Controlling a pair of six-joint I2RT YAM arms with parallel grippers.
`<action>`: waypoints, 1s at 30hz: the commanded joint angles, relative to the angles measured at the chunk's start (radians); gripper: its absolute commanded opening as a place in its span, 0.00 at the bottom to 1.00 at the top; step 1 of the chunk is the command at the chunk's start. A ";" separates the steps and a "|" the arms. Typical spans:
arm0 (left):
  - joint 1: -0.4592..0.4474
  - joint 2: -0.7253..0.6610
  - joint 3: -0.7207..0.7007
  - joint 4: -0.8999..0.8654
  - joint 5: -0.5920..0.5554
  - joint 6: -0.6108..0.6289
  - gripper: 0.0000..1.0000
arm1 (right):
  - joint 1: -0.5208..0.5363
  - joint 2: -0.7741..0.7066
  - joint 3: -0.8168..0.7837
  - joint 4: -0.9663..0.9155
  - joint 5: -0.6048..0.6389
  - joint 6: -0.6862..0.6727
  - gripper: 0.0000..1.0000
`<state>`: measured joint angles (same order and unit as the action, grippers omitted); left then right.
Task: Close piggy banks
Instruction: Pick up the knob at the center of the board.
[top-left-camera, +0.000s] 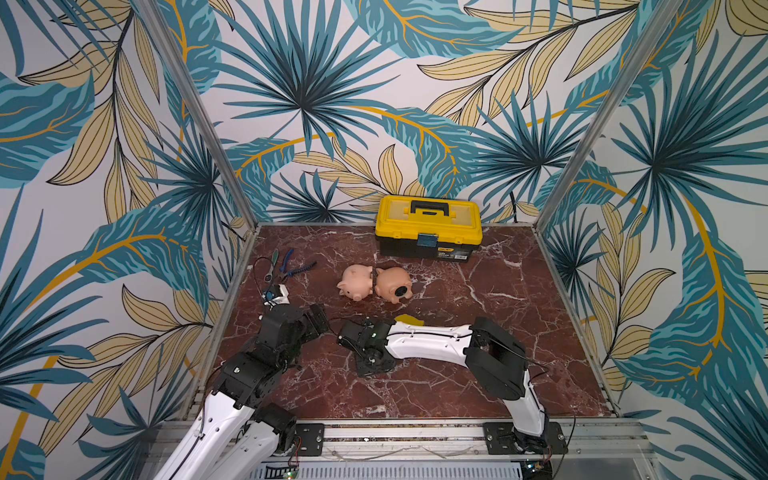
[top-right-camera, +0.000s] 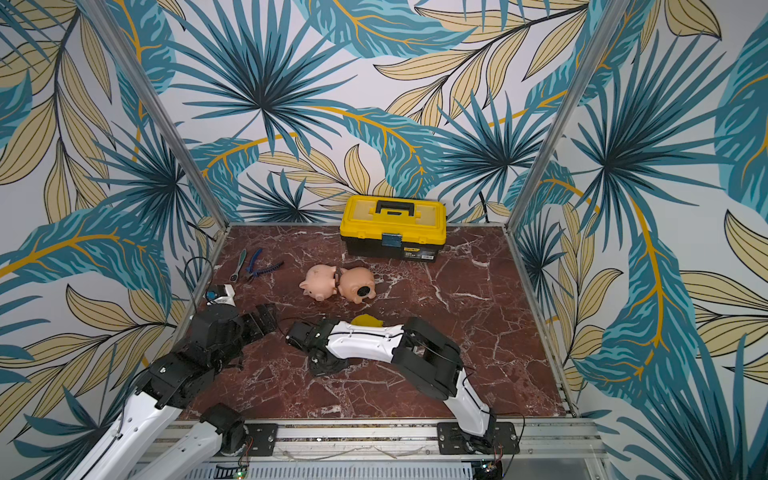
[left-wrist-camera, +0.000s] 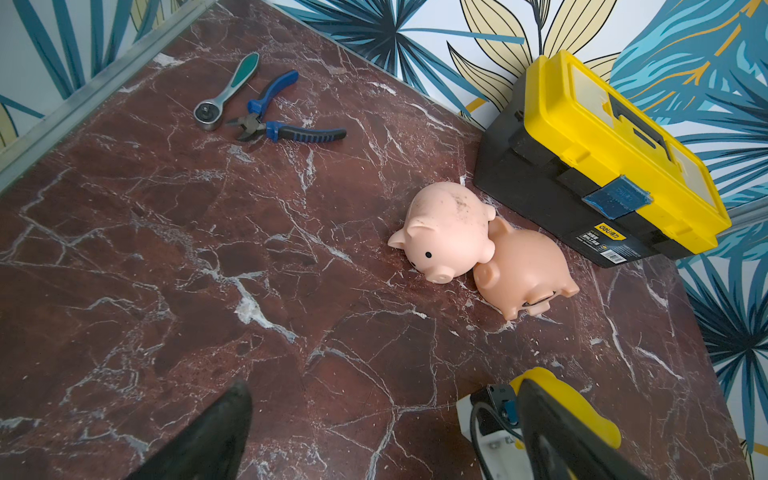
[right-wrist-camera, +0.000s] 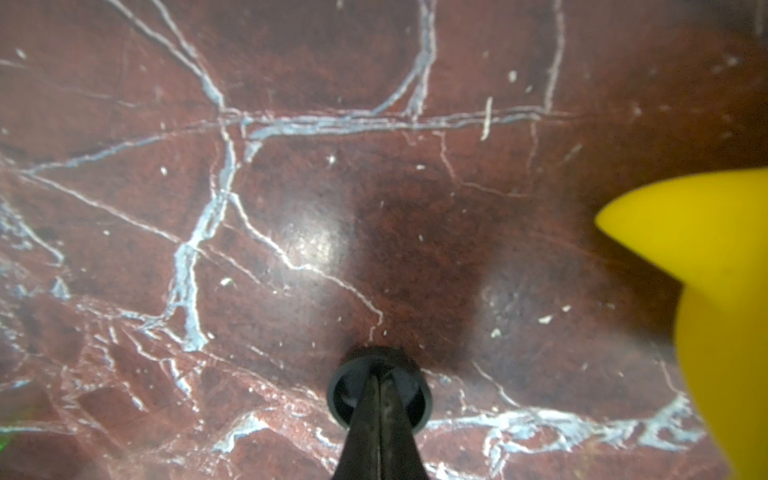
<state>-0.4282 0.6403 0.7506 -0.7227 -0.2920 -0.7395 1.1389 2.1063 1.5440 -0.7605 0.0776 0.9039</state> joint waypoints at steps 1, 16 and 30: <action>0.006 -0.010 -0.025 -0.003 0.008 0.015 1.00 | 0.004 0.016 -0.012 -0.014 0.016 -0.033 0.02; 0.006 0.018 -0.012 0.099 0.193 0.129 0.99 | -0.033 -0.362 -0.132 0.163 0.010 -0.276 0.00; -0.193 0.455 0.195 0.176 0.425 0.183 0.99 | -0.246 -0.871 -0.530 0.311 -0.051 -0.393 0.00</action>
<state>-0.5678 1.0210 0.8566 -0.5831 0.0883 -0.5758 0.9352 1.3094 1.0958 -0.5060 0.0540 0.5594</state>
